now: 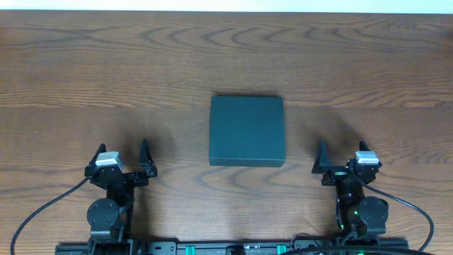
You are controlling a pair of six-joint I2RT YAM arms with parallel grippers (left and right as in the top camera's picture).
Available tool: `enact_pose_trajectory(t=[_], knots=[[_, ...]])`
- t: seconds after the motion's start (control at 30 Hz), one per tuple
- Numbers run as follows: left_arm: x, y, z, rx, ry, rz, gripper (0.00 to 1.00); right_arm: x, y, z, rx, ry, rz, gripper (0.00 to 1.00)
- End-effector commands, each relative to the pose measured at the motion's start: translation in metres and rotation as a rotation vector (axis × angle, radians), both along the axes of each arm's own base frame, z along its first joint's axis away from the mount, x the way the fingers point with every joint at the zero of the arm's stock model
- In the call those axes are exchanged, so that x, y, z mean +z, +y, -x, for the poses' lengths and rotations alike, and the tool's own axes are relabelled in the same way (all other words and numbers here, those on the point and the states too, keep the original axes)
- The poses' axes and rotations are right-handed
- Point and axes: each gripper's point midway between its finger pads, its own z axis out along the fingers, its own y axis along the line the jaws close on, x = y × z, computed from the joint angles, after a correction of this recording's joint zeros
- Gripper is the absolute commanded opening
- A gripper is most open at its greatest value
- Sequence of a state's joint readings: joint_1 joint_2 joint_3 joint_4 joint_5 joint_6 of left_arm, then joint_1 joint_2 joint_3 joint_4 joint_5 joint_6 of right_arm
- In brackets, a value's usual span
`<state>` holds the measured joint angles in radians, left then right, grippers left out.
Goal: Pack container
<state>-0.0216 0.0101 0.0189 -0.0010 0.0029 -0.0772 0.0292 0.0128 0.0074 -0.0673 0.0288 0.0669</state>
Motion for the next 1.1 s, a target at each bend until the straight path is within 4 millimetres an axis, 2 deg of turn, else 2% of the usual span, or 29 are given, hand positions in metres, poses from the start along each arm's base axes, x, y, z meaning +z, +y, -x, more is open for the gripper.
enact_pose_trajectory(t=[0.0,0.53,0.67,1.07], knots=[[-0.005,-0.004,0.0,-0.028,0.006,-0.073,0.98,-0.001,-0.001,0.0,-0.001,0.0,0.012,0.99],[-0.014,-0.003,0.0,-0.033,0.042,-0.116,0.98,-0.001,-0.001,0.0,-0.001,0.0,0.012,0.99],[-0.023,-0.003,0.002,-0.035,0.081,-0.116,0.99,-0.001,-0.001,0.0,-0.001,0.0,0.012,0.99],[-0.024,-0.003,0.001,-0.035,0.085,-0.116,0.99,-0.001,-0.001,0.0,-0.001,0.0,0.012,0.99]])
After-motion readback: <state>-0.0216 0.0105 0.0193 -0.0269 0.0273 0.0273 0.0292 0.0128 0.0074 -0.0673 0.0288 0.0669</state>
